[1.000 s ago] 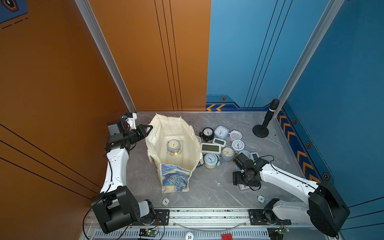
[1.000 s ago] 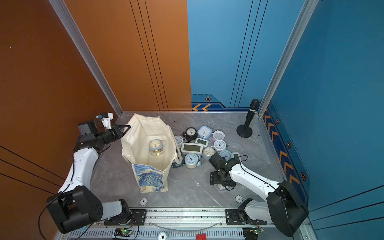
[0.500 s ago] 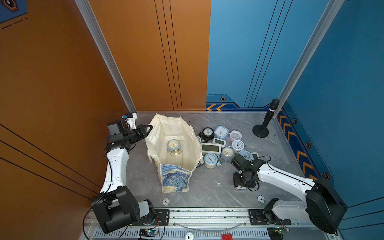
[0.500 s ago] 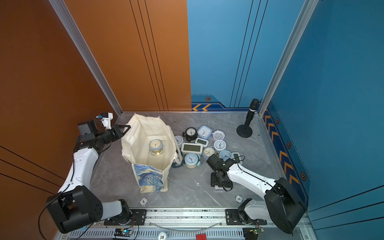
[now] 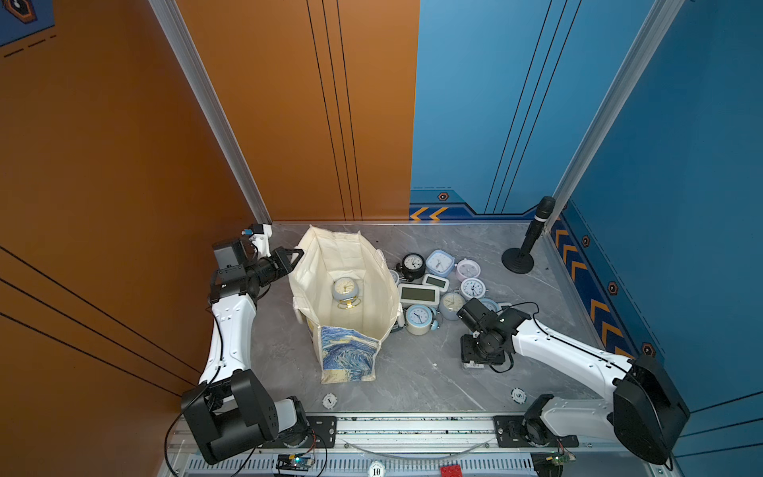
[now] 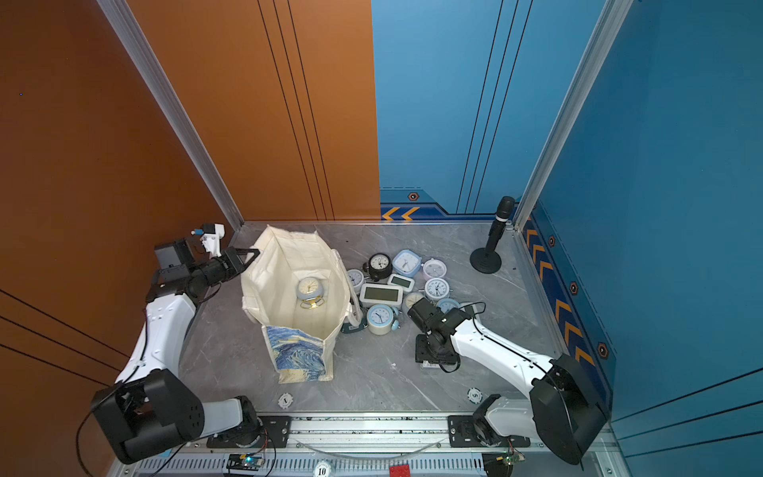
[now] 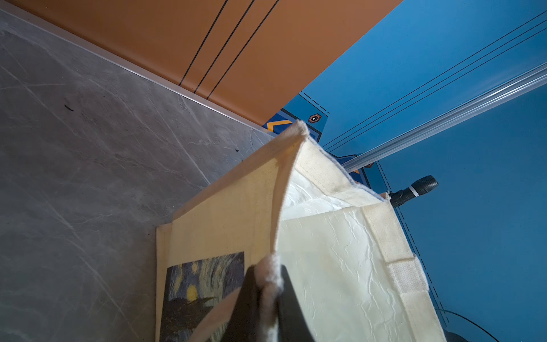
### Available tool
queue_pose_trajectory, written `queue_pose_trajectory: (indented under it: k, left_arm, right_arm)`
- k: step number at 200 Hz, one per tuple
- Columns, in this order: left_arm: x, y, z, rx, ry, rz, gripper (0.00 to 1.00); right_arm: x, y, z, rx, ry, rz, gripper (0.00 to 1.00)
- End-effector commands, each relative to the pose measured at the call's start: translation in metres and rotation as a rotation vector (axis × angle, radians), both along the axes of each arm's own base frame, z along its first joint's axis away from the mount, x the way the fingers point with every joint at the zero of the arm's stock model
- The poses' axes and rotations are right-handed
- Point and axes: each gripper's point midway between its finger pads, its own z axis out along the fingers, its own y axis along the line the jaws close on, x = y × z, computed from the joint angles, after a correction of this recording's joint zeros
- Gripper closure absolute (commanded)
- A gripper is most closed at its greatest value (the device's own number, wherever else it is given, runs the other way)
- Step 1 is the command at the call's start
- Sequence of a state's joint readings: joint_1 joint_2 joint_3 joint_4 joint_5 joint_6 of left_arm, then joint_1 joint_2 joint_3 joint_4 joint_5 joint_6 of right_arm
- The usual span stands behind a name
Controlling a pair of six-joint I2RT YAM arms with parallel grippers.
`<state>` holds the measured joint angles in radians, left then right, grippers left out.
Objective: Put the alarm clock into the canvas bag
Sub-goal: Pick up the alarm from the center of the board, then place the alarm at the canvas bag.
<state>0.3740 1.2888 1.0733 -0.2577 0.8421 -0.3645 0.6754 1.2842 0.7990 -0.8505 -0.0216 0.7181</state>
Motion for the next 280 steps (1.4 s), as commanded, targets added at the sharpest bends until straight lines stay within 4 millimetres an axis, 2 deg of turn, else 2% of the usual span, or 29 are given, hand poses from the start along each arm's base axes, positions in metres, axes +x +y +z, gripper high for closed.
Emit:
queue_pose_trajectory:
  k: [1,80,122,166,170,202,207,223,255,280]
  left_arm:
    - [-0.003,-0.001,0.001,-0.01,-0.004,-0.006,1.0]
    - [-0.003,-0.001,0.001,-0.008,-0.006,-0.006,1.0]
    - [-0.003,0.0,0.001,-0.007,-0.006,-0.003,1.0]
    - [-0.002,0.0,0.0,-0.01,-0.001,-0.004,1.0]
    - [-0.002,0.0,0.0,-0.01,-0.001,-0.003,1.0]
    - [-0.003,0.0,0.0,-0.007,-0.004,-0.004,1.0]
    - [-0.003,0.0,0.0,-0.007,-0.004,-0.004,1.0]
    - [-0.003,0.0,0.0,-0.006,-0.003,-0.001,1.0]
    - [-0.002,-0.001,-0.002,-0.006,0.001,-0.005,1.0]
    - [-0.002,-0.002,-0.001,-0.005,-0.002,-0.008,1.0]
  right_arm:
    - [0.007,-0.002,0.024,-0.025,-0.051,0.028,0.39]
    - [0.048,0.013,0.082,-0.055,-0.172,0.115,0.4]
    - [0.076,0.035,0.123,-0.037,-0.241,0.18,0.4]
    - [0.11,0.067,0.179,0.018,-0.361,0.242,0.4]
    - [0.107,0.078,0.185,0.029,-0.372,0.275,0.4]
    - [0.118,0.104,0.218,0.072,-0.447,0.325,0.4]
    - [0.12,0.109,0.23,0.093,-0.476,0.33,0.4]
    - [0.12,0.125,0.248,0.127,-0.516,0.362,0.4]
    - [0.117,0.166,0.271,0.176,-0.578,0.454,0.4]
    - [0.112,0.199,0.276,0.208,-0.591,0.533,0.4]
